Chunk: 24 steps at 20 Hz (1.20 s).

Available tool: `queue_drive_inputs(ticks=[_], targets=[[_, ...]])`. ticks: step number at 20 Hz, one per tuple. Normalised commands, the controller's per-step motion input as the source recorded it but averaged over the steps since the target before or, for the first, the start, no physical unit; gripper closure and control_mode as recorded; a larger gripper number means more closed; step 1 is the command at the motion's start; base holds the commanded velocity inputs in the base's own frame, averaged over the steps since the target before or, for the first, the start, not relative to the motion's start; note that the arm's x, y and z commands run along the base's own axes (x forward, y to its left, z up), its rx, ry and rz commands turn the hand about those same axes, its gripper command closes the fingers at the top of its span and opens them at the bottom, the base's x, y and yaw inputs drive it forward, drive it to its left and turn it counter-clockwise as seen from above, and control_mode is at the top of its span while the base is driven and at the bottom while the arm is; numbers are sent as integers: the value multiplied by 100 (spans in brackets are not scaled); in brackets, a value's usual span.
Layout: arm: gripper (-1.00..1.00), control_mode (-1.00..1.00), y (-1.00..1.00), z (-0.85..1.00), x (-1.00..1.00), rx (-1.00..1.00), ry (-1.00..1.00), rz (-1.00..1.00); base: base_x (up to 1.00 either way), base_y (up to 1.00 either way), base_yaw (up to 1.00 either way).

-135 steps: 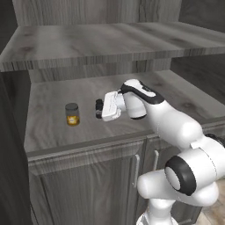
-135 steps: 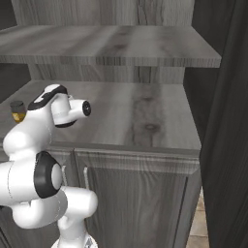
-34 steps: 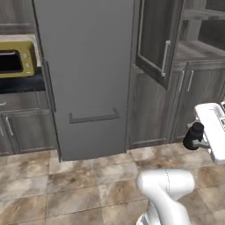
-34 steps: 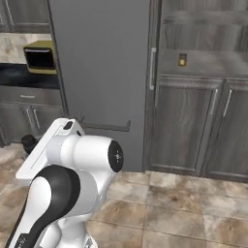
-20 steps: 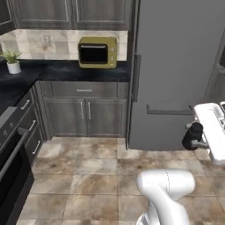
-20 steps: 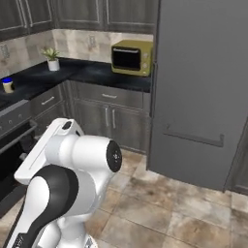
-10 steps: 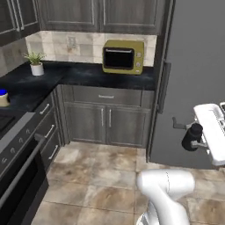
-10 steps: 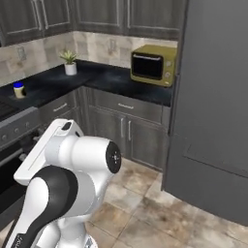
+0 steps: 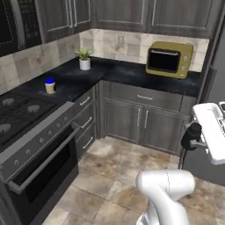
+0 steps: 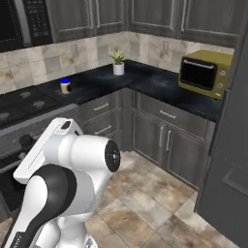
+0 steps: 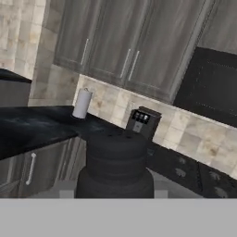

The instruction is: Collect the turmeric, mayonnaise, and shaker from the cabinet and place them next to the stove.

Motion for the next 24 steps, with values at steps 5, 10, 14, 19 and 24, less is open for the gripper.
queue_drive_inputs(ticks=[5, 10, 14, 19, 24], targets=[[100, 100, 0, 0, 0, 0, 0, 0, 33, 24, 50], [100, 100, 0, 0, 0, 0, 0, 0, 57, 13, 46], [100, 100, 0, 0, 0, 0, 0, 0, 66, 5, 43], [100, 100, 0, 0, 0, 0, 0, 0, 73, -22, 30], [100, 100, 0, 0, 0, 0, 0, 0, 74, -44, 23]])
